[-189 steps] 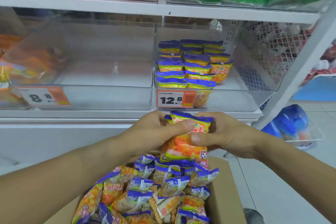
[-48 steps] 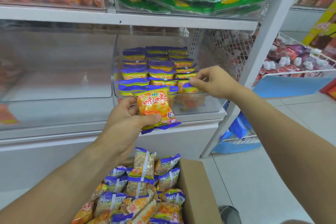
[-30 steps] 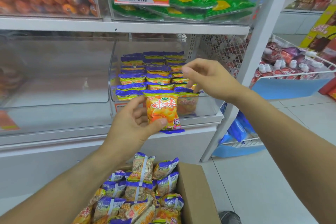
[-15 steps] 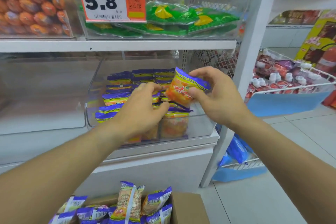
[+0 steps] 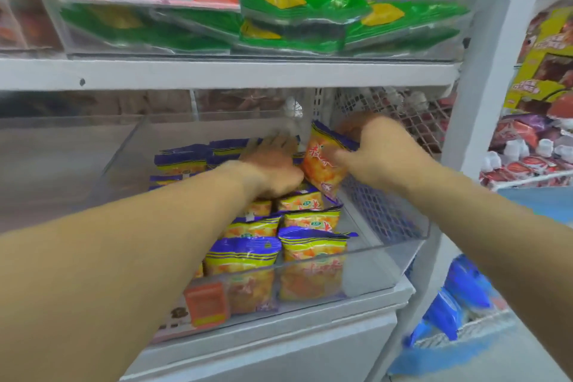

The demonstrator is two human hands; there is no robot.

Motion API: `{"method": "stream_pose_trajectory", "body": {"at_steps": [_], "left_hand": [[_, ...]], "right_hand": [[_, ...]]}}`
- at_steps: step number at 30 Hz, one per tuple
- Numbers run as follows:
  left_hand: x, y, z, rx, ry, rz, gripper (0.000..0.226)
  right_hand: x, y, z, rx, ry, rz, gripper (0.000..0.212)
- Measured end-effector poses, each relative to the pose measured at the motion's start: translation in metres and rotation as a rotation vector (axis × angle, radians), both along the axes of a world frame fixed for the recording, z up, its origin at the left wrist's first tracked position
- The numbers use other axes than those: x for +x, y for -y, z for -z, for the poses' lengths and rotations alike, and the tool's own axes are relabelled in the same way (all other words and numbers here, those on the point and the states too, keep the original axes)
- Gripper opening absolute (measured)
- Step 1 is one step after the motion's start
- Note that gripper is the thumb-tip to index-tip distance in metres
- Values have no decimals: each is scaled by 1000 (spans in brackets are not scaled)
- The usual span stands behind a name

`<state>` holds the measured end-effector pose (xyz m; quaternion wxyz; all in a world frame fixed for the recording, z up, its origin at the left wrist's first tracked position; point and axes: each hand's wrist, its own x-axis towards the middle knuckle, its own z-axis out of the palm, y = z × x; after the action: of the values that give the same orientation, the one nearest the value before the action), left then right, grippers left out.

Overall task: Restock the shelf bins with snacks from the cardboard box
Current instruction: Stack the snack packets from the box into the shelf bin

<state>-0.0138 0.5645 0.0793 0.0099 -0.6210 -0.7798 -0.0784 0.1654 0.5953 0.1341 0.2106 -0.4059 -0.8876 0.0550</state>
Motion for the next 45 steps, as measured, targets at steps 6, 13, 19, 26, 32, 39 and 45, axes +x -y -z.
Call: {"method": "stream_pose_trajectory", "body": {"at_steps": [6,13,19,26,32,39,45], "left_hand": [[-16,-9,19,-79,-44,44,75],[-20,3,12,-119,-13,31,81],[-29,6,14,-140,49,22,78],[-28,5,17,-152,75,16,74],[-28,5,19,-157,73,11,74],[-27,4,20,-114,97,32,72],[-12,20,-14,-4,29,56,44]], "right_hand": [[-15,-26,-19,85,116,-68,29],[-44,-58,-8,92,113,-26,16],[-57,-73,-5,130,148,-57,24],[-79,-84,12,161,383,-32,17],[-94,-81,19,296,484,-5,21],[-79,-87,22,247,337,26,56],[-31,-9,19,107,-40,-113,14]]}}
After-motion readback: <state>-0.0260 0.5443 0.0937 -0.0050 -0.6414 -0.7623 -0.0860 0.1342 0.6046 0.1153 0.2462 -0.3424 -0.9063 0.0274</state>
